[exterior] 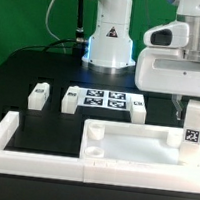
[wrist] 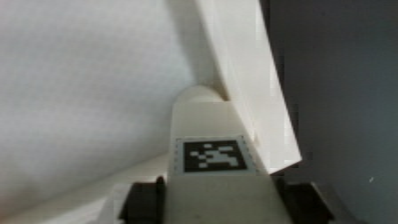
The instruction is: Assemble desk
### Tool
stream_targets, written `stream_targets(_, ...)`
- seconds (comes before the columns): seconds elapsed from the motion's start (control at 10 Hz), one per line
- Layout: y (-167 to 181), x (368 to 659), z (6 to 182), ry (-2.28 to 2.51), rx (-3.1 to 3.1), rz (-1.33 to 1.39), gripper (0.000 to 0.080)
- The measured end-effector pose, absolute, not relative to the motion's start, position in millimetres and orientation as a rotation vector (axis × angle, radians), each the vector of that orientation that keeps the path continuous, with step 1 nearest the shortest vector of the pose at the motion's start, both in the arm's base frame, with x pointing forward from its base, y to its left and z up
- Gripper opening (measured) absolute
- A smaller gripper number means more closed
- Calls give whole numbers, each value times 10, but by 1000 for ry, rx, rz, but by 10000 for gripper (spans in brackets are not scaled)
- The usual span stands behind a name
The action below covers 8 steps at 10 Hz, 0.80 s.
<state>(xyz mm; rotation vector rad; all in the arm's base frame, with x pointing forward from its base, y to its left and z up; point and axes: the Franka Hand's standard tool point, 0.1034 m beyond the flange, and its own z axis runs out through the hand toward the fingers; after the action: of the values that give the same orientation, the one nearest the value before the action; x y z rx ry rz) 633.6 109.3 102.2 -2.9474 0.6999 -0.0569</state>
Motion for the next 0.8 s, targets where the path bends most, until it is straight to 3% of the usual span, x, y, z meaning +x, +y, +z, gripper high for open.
stream_targets(0.3, 1154, 6341, 1024, 1536, -2560, 29, 290)
stream_targets(0.8, 1164, 6344, 1017, 1646, -2468, 57, 290)
